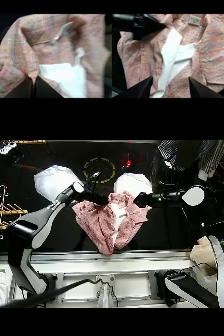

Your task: Fold the clothes and pants, and hang the long-sleeved shirts on hangers.

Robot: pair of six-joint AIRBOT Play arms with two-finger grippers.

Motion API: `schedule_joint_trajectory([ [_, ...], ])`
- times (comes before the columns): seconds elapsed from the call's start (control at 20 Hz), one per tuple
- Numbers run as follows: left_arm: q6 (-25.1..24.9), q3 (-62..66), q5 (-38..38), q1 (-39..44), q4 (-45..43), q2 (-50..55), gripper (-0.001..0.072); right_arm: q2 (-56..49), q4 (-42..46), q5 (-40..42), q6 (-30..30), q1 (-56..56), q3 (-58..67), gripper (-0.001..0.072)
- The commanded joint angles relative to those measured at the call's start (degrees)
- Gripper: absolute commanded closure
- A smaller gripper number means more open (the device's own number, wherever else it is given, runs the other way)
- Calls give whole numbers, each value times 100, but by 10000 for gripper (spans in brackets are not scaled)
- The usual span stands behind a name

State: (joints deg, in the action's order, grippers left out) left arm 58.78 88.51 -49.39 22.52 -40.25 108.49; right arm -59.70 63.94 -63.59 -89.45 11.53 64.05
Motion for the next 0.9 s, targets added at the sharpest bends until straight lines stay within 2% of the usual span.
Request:
schedule_joint_trajectory([
  [0.0, 33, 7, -586, -114, 219, -599, 693, 37, 334, 31, -317, 7, -2, 199],
  [0.3, 35, 7, -1499, -190, 188, -1853, 695, 11, 881, 101, -597, 7, -35, 199],
  [0.55, 96, 7, -1801, -79, 188, -2559, 695, -485, 929, 494, -1814, 142, -188, 180],
  [0.85, 210, 0, -2098, 278, 190, -2686, 695, -748, 944, 1174, -2929, 542, -181, 179],
])
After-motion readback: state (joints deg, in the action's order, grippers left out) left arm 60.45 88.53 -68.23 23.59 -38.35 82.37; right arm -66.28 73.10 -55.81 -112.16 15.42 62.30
